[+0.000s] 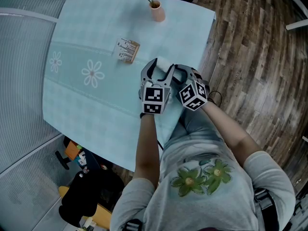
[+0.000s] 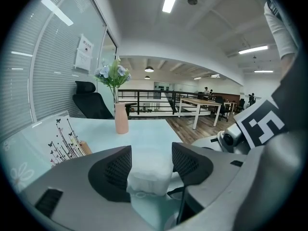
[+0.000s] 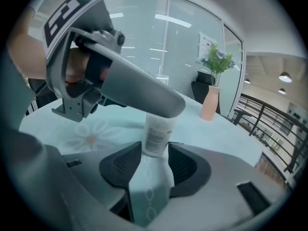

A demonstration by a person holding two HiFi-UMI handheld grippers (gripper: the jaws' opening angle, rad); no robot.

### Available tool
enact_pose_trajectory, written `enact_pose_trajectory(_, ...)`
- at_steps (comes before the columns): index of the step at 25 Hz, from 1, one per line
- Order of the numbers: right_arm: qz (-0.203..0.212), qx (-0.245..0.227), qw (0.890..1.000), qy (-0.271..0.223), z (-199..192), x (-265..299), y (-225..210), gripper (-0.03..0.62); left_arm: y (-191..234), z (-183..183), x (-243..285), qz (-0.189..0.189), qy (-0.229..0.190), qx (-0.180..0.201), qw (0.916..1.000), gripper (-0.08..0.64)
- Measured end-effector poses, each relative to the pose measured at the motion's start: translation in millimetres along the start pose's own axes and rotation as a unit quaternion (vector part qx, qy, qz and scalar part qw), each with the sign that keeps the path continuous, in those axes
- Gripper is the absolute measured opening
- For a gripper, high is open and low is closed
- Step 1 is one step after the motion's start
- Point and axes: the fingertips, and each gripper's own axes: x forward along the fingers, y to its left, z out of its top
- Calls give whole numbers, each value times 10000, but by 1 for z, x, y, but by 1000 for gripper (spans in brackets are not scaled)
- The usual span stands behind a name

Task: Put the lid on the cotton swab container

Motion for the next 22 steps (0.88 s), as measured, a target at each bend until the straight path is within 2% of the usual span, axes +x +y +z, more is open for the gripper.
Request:
enact_pose_trajectory(10,-2,142,9999,-53,6,2,-1,184,-5,-5,-1,8,279,154,9995,255)
enact_pose_trajectory(18,-29,245,9997,-15,6,3,0,184,-5,-6,0,96,531,47,9985,252)
enact_pose_trajectory(22,-8,262,9997,27,6,3,0,184,-5,-6,-1,-3,528,-1,9986,252)
